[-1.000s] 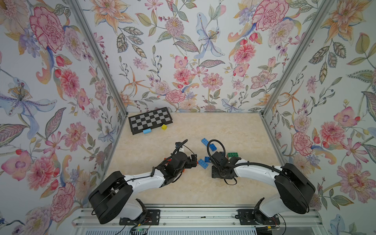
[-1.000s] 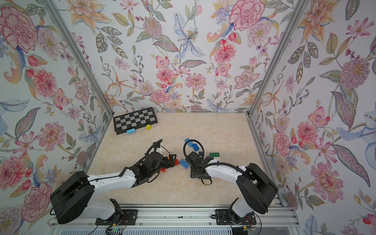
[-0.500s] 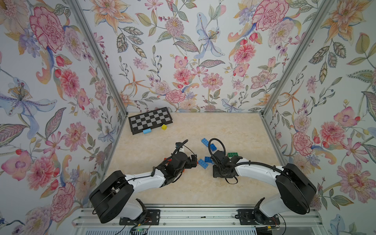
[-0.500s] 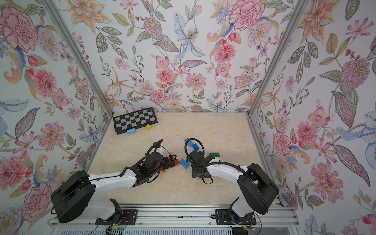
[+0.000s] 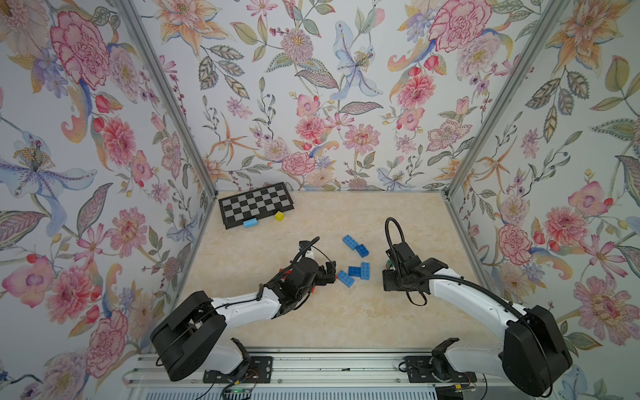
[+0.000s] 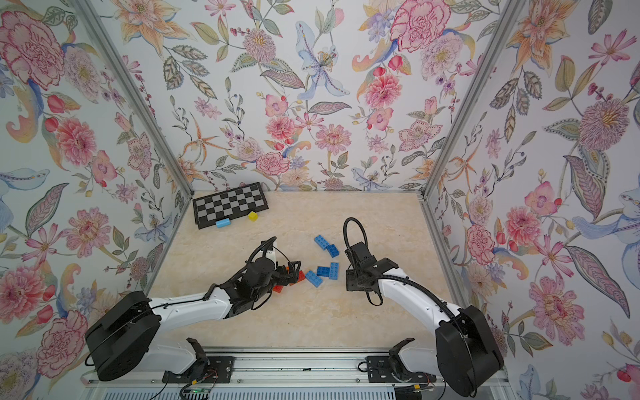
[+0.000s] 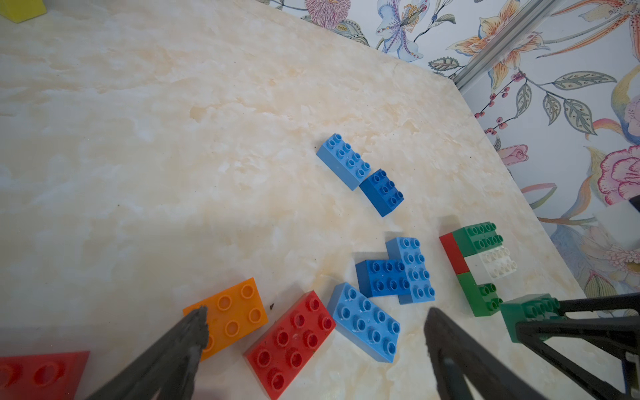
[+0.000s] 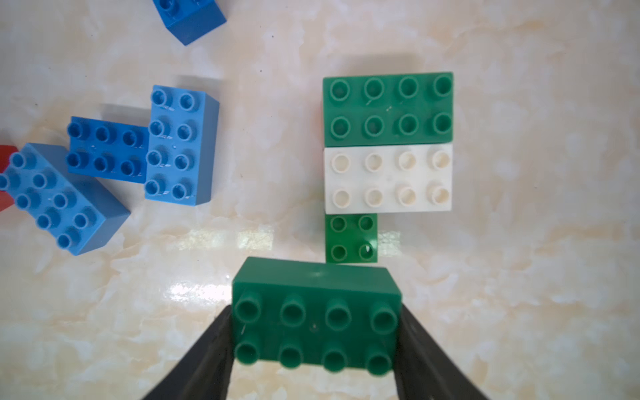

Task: Assemble a rectangle with lego
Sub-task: Pick up the lego brick from the center of the board, then assemble the lego brick with the lego brick.

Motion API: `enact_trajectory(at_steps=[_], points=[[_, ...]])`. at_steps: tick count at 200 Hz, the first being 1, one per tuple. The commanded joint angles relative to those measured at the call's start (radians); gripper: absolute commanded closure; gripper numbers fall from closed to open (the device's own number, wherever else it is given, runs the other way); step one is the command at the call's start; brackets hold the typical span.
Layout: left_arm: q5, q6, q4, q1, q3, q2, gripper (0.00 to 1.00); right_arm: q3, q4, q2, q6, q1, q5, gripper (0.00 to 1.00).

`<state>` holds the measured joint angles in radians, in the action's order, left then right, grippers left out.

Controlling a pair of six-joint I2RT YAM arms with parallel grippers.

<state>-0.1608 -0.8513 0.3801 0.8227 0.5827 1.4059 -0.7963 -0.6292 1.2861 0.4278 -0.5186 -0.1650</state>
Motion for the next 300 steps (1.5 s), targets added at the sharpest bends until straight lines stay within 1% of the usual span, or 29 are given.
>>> enact_trajectory(at_steps=[1,62,99,130,166,214,300], points=[[-0.006,0.017,0.017,-0.013,0.011,-0.014,0.01,0.017,-0.033,-0.013,-0.093,0.035,-0.01,0.66],[0.006,0.012,0.032,-0.013,0.016,0.006,0.01,0.005,-0.021,0.042,-0.125,0.099,0.009,0.67],[0.015,0.01,0.038,-0.017,0.018,0.014,0.01,0.002,-0.015,0.062,-0.139,0.139,0.058,0.67],[0.024,0.008,0.042,-0.023,0.018,0.019,0.01,-0.005,-0.012,0.1,-0.15,0.149,0.086,0.67],[0.032,0.007,0.049,-0.028,0.022,0.028,0.01,-0.016,-0.009,0.108,-0.157,0.149,0.089,0.67],[0.046,-0.002,0.065,-0.028,0.02,0.042,0.01,-0.029,-0.01,0.104,-0.159,0.148,0.057,0.67],[0.044,-0.003,0.066,-0.027,0.015,0.031,0.01,-0.057,-0.009,0.15,-0.18,0.151,0.01,0.67]])
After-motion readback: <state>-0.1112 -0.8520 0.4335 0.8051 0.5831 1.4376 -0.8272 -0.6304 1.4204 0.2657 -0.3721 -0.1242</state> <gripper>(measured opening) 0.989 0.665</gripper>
